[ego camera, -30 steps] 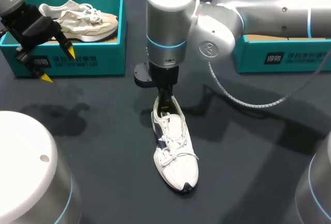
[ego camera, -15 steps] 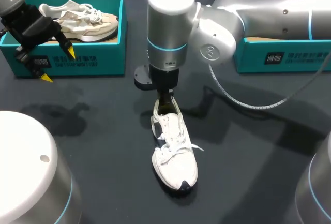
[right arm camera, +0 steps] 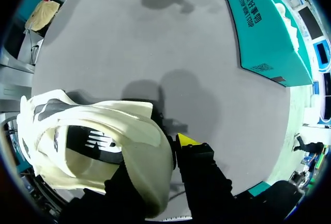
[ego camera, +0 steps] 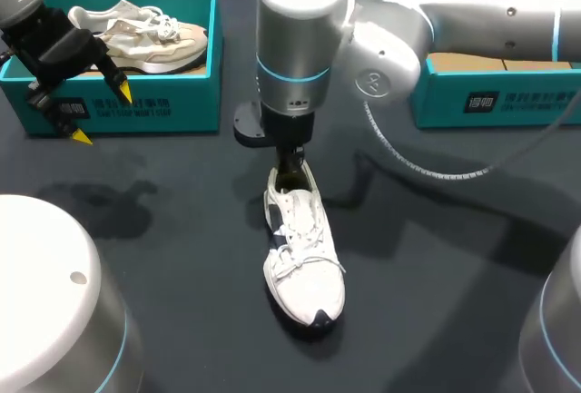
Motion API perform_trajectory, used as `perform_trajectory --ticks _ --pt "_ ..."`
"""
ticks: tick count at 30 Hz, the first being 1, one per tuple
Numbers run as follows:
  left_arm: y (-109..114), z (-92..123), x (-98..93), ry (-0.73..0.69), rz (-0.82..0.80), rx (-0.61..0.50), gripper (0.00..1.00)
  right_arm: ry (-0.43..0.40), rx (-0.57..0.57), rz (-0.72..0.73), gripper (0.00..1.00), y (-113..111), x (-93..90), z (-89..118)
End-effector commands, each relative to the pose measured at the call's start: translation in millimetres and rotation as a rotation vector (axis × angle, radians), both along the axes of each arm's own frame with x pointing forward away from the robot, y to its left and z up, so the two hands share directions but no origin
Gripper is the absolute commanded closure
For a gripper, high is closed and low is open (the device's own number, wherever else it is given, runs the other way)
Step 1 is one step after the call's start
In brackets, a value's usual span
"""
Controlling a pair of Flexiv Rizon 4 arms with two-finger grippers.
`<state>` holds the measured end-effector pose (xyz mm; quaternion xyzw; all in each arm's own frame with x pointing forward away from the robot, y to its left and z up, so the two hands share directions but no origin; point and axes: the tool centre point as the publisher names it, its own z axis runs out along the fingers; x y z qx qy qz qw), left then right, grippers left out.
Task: Take the shoe out of the shoebox, open the shoe tongue, remove and reinsert the insole, then place the shoe into the shoebox
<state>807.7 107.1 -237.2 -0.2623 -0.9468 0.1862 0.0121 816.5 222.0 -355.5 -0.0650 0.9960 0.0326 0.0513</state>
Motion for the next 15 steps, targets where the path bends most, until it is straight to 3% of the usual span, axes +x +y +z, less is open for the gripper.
perform_trajectory --ticks 1,12,15 --pt "0.7 0.2 -1.0 -0.002 0.000 0.002 0.00 -0.026 0.005 0.011 1.00 -17.6 -5.6 46.2" --pt "0.7 0.2 -1.0 -0.002 0.000 0.002 0.00 -0.037 -0.005 0.005 1.00 -54.6 15.0 123.9" --pt "0.7 0.2 -1.0 -0.002 0.000 0.002 0.00 -0.033 -0.005 -0.001 1.00 -57.0 17.1 129.1"
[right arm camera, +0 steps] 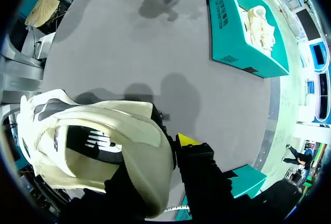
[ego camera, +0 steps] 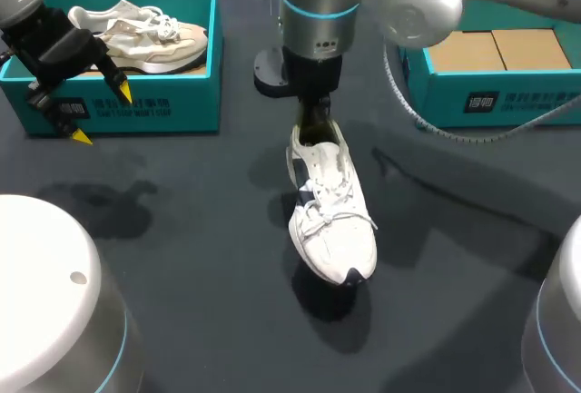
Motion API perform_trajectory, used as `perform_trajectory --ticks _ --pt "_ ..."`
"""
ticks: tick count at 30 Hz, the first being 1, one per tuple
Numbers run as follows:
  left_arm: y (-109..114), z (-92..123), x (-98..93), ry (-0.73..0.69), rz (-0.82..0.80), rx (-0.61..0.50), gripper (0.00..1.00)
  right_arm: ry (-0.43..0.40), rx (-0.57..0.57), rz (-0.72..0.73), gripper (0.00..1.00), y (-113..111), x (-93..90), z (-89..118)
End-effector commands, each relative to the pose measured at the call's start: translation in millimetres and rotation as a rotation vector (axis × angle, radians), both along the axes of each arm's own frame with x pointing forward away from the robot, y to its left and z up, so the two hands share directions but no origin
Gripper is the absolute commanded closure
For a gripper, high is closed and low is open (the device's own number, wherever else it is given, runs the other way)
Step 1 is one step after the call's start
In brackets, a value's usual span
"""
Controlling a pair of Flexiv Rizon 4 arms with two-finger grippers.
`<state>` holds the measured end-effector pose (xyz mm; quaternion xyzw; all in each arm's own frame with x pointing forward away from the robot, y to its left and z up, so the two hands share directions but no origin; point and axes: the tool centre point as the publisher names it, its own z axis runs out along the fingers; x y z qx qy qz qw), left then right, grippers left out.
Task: Take the shoe out of the shoebox, open the shoe tongue, remove and reinsert the insole, then place the shoe into the shoebox
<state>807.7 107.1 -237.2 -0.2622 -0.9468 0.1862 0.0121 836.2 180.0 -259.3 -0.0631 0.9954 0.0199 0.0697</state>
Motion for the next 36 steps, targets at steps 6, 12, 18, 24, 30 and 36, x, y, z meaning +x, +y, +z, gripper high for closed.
perform_trajectory --ticks 6,12,18,24,30,36 --pt "0.6 0.2 -1.0 -0.002 0.000 0.002 0.00 0.005 0.018 0.006 1.00 -15.1 -2.6 32.9" --pt "0.6 0.2 -1.0 -0.002 0.000 0.002 0.00 0.005 0.018 0.006 1.00 -15.1 -2.6 32.9" --pt "0.6 0.2 -1.0 -0.002 0.000 0.002 0.00 -0.015 -0.002 -0.012 1.00 -30.1 13.7 49.4" --pt "0.6 0.2 -1.0 -0.002 0.000 0.002 0.00 -0.018 -0.047 -0.006 1.00 -60.5 50.7 75.1" --pt "0.6 0.2 -1.0 -0.002 0.000 0.002 0.00 -0.007 -0.072 -0.017 1.00 -88.7 87.8 88.9" --pt "0.6 0.2 -1.0 -0.002 0.000 0.002 0.00 -0.013 -0.086 -0.039 1.00 -118.7 114.1 101.8"
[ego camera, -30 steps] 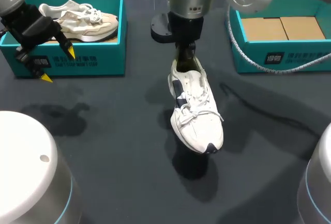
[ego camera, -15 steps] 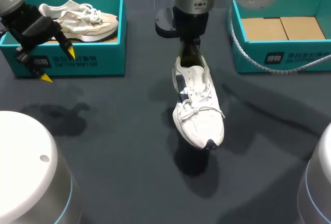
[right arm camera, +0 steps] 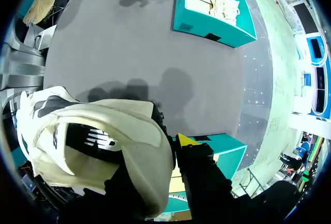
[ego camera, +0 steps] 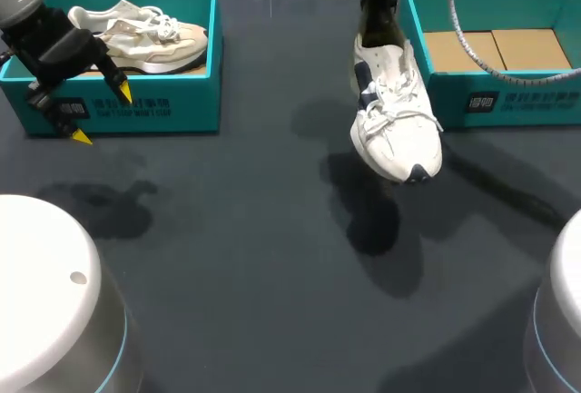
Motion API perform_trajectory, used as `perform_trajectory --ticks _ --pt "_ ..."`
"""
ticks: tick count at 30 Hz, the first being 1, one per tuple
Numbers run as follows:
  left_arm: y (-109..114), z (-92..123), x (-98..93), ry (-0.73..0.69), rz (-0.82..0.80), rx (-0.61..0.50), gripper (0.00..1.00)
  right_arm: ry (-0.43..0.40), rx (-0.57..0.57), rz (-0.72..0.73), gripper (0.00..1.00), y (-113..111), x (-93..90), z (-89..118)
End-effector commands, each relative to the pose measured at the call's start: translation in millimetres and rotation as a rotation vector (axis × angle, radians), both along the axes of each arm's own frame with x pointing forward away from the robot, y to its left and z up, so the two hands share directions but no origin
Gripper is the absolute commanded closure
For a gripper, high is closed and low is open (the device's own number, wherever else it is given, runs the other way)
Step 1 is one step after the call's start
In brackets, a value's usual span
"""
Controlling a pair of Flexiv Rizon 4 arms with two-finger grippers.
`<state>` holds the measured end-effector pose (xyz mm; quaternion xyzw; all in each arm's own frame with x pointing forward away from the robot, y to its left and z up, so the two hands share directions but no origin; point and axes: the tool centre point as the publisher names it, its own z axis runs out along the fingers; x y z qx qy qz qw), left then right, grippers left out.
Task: Take the shoe out of the shoebox, open the shoe tongue, remove and reinsert the insole, then place the shoe into the shoebox
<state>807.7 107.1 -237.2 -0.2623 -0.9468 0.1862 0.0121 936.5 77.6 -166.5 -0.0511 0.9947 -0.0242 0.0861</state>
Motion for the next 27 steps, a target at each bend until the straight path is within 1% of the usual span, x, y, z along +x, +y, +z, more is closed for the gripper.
perform_trajectory --ticks 1,2,6,19,22,24,25,26,27 --pt "0.7 0.2 -1.0 -0.002 0.000 0.002 0.00 0.020 0.006 -0.010 1.00 -22.8 18.1 11.3" --pt "0.7 0.2 -1.0 -0.002 0.000 0.002 0.00 0.013 0.019 -0.006 1.00 -29.4 21.8 13.6" --pt "0.7 0.2 -1.0 -0.002 0.000 0.002 0.00 0.004 0.011 -0.039 1.00 -58.9 35.0 16.9" --pt "0.7 0.2 -1.0 -0.002 0.000 0.002 0.00 0.004 0.011 -0.039 1.00 -58.9 35.0 16.9" --pt "0.7 0.2 -1.0 -0.002 0.000 0.002 0.00 -0.003 -0.024 -0.052 1.00 -85.9 45.7 22.0" --pt "0.7 0.2 -1.0 -0.002 0.000 0.002 0.00 -0.014 -0.035 -0.061 1.00 -113.4 55.0 28.5" --pt "0.7 0.2 -1.0 -0.002 0.000 0.002 0.00 -0.016 -0.052 -0.067 1.00 -119.5 56.9 29.9" --pt "0.7 0.2 -1.0 -0.002 0.000 0.002 0.00 -0.020 -0.057 -0.072 1.00 -133.8 61.0 33.2" --pt "0.7 0.2 -1.0 -0.002 0.000 0.002 0.00 -0.023 -0.050 -0.071 1.00 -143.3 63.9 35.9"
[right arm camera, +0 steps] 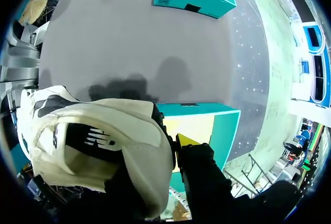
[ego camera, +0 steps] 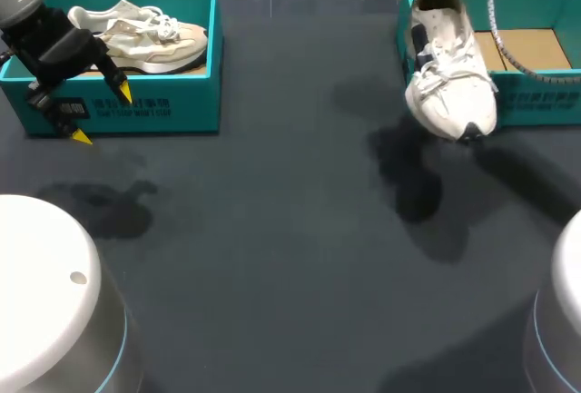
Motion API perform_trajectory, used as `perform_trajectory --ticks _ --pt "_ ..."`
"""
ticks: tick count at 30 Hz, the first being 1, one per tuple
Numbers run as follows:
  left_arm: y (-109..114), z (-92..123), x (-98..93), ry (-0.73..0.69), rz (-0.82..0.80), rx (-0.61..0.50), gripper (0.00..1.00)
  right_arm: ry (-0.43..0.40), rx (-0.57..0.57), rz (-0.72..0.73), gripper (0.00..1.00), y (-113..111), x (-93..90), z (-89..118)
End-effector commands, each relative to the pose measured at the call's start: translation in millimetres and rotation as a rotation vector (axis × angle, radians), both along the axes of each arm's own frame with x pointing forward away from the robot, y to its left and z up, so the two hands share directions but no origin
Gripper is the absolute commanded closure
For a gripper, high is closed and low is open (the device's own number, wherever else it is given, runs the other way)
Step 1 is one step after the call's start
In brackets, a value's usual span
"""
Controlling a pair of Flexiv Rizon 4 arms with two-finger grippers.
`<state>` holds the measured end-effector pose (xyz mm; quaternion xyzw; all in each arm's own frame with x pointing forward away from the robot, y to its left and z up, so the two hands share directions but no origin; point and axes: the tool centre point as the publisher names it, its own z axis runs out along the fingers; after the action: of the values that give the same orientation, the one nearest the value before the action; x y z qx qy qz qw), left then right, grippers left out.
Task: Take the shoe out of the shoebox, open the shoe tongue, remove and reinsert the insole, then place the shoe into the shoebox
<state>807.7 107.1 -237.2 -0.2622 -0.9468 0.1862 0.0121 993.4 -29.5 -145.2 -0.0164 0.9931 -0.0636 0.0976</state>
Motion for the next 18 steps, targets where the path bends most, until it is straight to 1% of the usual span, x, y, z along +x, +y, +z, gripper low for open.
perform_trajectory --ticks 1,4,7,9,14,18 --pt "0.7 0.2 -1.0 -0.002 0.000 0.002 0.00 0.004 0.017 0.003 1.00 -44.0 10.2 16.4" --pt "0.7 0.2 -1.0 -0.002 0.000 0.002 0.00 0.000 0.037 0.010 1.00 -64.1 22.9 20.0" --pt "0.7 0.2 -1.0 -0.002 0.000 0.002 0.00 0.000 0.044 0.021 1.00 -82.2 39.9 16.8" --pt "0.7 0.2 -1.0 -0.002 0.000 0.002 0.00 -0.002 0.060 0.031 1.00 -90.7 51.1 14.5" --pt "0.7 0.2 -1.0 -0.002 0.000 0.002 0.00 -0.006 0.048 0.040 1.00 -106.6 78.5 6.8" --pt "0.7 0.2 -1.0 -0.002 0.000 0.002 0.00 -0.004 0.038 0.031 1.00 -117.8 94.5 3.8"
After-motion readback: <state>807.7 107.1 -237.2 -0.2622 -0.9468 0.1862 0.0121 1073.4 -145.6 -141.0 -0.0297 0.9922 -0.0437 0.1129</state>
